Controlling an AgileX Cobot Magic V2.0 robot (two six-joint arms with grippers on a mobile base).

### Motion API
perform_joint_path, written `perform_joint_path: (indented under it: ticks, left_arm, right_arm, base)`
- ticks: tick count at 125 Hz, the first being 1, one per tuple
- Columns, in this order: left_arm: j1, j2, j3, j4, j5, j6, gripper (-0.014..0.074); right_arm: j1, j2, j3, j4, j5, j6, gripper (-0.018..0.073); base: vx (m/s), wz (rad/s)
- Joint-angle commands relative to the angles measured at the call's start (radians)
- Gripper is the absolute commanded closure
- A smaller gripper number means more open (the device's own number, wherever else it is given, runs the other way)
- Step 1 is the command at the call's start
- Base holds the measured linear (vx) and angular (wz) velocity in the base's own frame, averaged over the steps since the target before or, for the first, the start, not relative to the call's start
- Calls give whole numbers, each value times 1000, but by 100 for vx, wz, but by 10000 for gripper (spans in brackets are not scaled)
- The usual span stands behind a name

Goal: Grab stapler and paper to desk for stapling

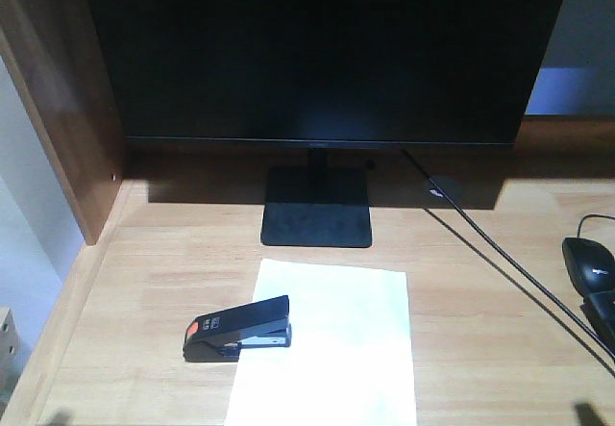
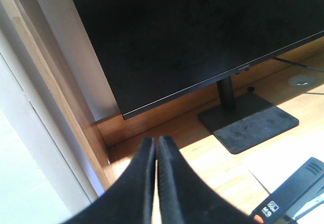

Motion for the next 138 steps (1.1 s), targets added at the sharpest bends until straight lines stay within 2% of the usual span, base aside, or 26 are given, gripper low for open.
perform_joint_path:
  ticks: [1, 7, 27, 62, 76, 101, 104, 124, 138]
  left_arm:
    - [-1, 5, -23, -65, -75, -14, 603]
    - [-1, 5, -23, -86, -91, -29, 603]
    - [11, 5, -23, -83, -108, -118, 603]
    - [148, -134, 52, -103, -112, -117, 603]
    - [194, -232, 135, -138, -112, -117, 603]
    - [265, -347, 300, -139, -118, -116, 603]
    - [281, -366, 357, -166, -130, -116, 603]
    - [287, -363, 455, -171, -225, -116, 603]
    - [287, -363, 454, -170, -214, -113, 603]
  right_arm:
    - [1, 8, -29, -11, -39, -10, 569]
    - [1, 8, -29, -11, -39, -10, 569]
    - [1, 8, -29, -11, -39, -10, 569]
    - [1, 8, -29, -11, -39, -10, 569]
    - [1, 8, -29, -11, -39, -10, 569]
    - [1, 8, -29, -11, -39, -10, 569]
    - [1, 8, -29, -11, -39, -10, 569]
    - [1, 8, -29, -11, -39, -11, 569]
    - [1, 8, -29, -11, -39, -11, 569]
  base:
    - [0, 0]
    - [0, 0]
    - [0, 0]
    - [0, 0]
    - [0, 0]
    - [0, 0]
    - [0, 0]
    - [0, 0]
    - [0, 0]
